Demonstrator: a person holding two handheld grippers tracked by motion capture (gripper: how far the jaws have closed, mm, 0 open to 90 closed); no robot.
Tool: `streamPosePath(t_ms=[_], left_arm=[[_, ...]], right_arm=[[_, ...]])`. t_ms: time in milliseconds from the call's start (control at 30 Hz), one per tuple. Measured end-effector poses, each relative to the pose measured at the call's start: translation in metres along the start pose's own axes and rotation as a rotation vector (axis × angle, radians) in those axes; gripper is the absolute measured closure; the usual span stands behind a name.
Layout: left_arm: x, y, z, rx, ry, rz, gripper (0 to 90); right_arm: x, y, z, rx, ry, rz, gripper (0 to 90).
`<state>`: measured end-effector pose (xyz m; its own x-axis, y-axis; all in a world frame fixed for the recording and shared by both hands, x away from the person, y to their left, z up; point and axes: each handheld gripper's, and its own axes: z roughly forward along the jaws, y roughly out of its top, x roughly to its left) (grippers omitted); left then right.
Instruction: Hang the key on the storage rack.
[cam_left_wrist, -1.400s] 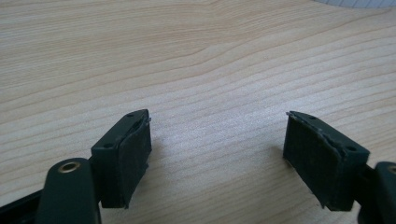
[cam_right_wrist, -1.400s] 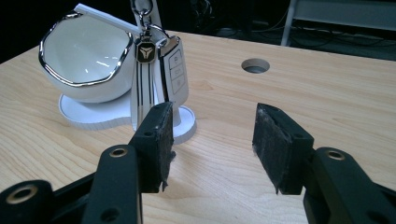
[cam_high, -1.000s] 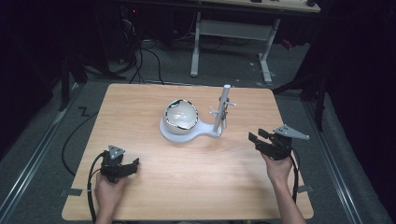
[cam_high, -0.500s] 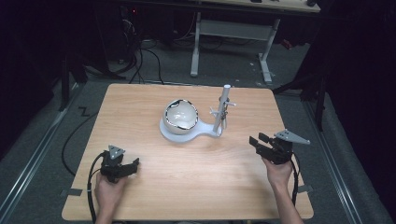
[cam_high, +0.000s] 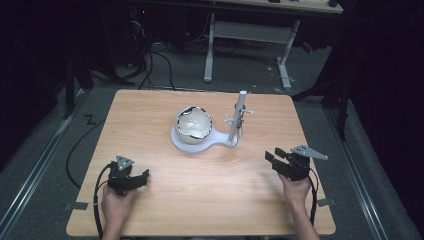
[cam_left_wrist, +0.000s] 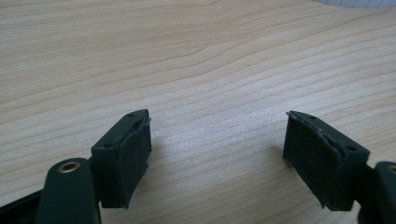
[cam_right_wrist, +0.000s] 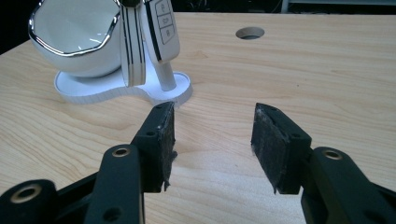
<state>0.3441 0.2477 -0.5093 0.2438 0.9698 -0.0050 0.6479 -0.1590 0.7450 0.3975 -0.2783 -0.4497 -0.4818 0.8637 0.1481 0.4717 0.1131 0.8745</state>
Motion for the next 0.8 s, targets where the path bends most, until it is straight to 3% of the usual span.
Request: streamPosePath(t_ms=[800], left_arm=[[0.0, 0.0, 0.0, 0.0, 0.0, 0.0, 23.8]], right_arm=[[-0.011, -0.019, 0.019, 0.078, -0.07, 0.002, 48.7]])
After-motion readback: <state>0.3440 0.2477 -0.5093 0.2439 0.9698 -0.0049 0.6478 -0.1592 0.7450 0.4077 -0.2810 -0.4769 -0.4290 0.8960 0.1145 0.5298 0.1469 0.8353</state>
